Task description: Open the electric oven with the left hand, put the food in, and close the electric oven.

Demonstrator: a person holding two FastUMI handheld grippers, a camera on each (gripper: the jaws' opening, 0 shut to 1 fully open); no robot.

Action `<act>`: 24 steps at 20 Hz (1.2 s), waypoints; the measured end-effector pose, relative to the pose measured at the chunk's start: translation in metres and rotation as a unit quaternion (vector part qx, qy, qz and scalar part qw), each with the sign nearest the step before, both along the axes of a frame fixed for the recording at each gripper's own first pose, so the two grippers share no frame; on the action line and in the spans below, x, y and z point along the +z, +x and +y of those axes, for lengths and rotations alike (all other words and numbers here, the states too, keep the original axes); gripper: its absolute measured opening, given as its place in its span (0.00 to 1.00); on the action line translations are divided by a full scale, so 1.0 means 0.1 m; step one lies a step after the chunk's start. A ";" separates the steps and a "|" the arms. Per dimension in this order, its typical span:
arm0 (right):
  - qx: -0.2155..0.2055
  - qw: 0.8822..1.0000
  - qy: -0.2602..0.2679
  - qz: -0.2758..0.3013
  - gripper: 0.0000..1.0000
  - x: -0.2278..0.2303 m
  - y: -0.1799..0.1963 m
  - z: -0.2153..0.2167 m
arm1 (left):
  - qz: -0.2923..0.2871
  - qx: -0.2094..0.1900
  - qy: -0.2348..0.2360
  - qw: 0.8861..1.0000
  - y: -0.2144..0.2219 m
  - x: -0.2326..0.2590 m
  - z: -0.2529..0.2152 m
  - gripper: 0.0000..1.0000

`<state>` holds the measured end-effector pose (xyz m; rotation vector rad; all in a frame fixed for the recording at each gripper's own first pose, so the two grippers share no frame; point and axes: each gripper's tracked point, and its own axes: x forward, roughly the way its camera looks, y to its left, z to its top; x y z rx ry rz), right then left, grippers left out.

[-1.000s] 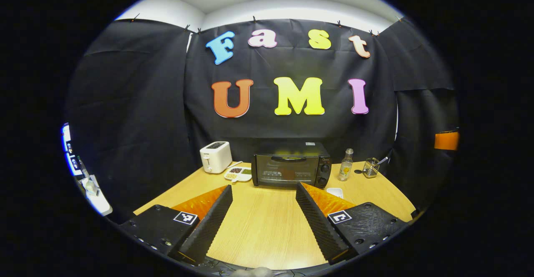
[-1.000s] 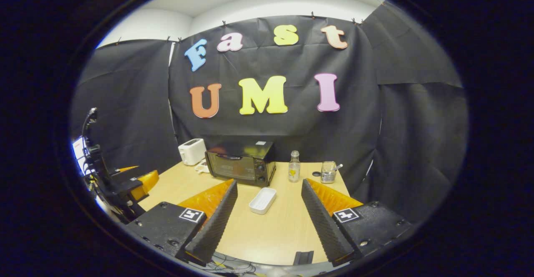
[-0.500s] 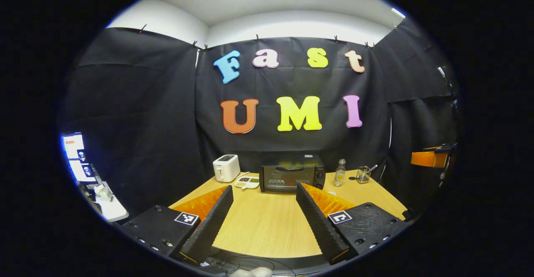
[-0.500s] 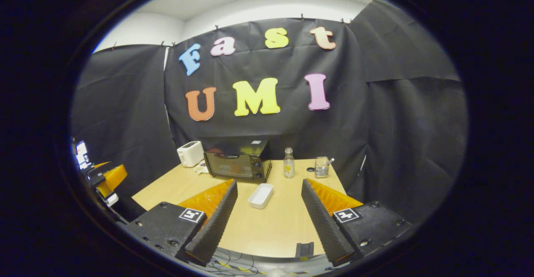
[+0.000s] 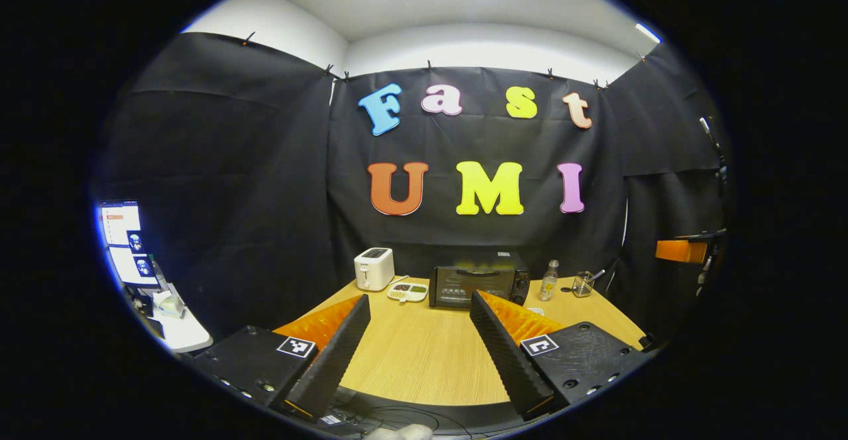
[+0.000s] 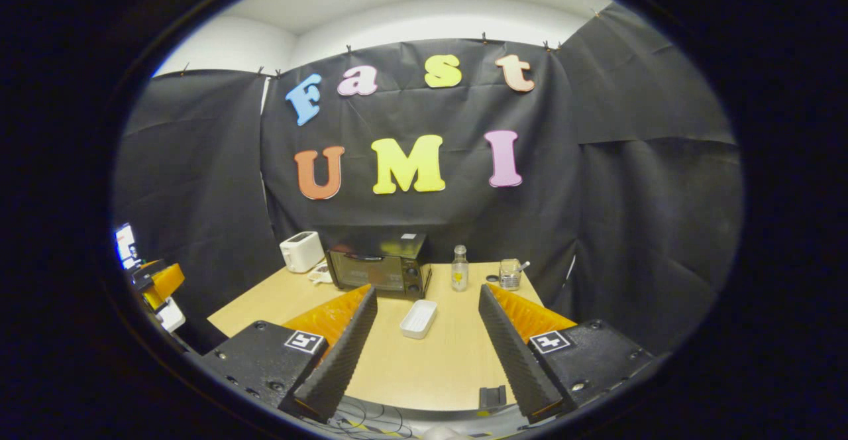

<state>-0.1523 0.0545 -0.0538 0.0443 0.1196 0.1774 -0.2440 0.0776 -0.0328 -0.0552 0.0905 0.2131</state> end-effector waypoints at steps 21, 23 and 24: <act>-0.024 1.000 0.001 0.012 0.98 -0.02 0.02 -0.08 | -0.012 -0.038 -0.009 0.999 0.17 0.10 -0.17 0.97; -0.026 1.000 0.003 0.012 0.96 -0.02 0.00 -0.09 | -0.012 -0.040 -0.012 0.999 0.16 0.11 -0.18 0.96; -0.026 1.000 0.002 0.012 0.98 -0.02 0.00 -0.08 | -0.013 -0.039 -0.010 0.999 0.15 0.11 -0.17 0.97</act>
